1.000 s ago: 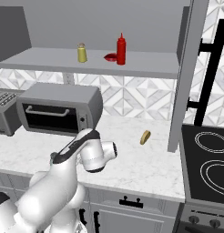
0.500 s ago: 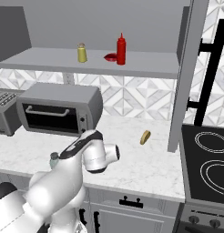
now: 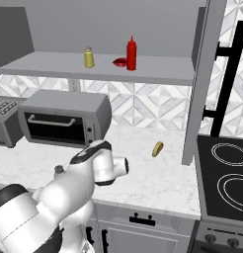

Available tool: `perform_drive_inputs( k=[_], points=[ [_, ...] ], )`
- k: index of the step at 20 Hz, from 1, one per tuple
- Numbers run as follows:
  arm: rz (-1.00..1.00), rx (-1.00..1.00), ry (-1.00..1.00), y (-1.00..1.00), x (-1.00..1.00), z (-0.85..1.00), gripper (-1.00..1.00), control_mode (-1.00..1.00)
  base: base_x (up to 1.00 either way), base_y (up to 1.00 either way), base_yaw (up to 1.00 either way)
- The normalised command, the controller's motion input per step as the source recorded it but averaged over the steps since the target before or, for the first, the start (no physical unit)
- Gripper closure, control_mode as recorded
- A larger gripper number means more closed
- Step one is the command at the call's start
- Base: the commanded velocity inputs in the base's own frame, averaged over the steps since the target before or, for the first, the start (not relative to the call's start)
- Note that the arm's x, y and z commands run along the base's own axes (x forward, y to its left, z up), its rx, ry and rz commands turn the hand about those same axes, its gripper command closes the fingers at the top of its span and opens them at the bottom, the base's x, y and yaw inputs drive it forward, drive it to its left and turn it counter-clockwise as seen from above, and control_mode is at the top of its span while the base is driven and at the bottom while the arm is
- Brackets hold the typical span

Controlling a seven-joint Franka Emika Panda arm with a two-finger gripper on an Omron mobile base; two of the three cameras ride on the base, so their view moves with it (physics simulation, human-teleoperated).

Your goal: Put the shaker and condiment bottle from the counter next to their counterparts in the cabinet.

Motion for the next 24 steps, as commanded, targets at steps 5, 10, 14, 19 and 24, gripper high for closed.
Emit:
perform_drive_inputs(
  k=[5,10,14,19,24],
  points=[
    [-0.03,0.00,0.00,0.31,-0.02,-0.32,-1.00,-1.00,0.00,0.00,0.00],
    [-0.04,0.00,0.00,0.29,-0.16,-0.36,-1.00,-1.00,0.00,0.00,0.00],
    [-0.05,0.01,0.00,0.32,-0.24,-0.35,-1.00,-1.00,0.00,0.00,0.00],
    [-0.07,0.01,0.02,0.37,-0.13,-0.26,-1.00,-1.00,0.00,0.00,0.00],
    [-0.09,0.02,0.07,0.42,-0.14,-0.28,-1.00,-1.00,0.00,0.00,0.00]
  ],
)
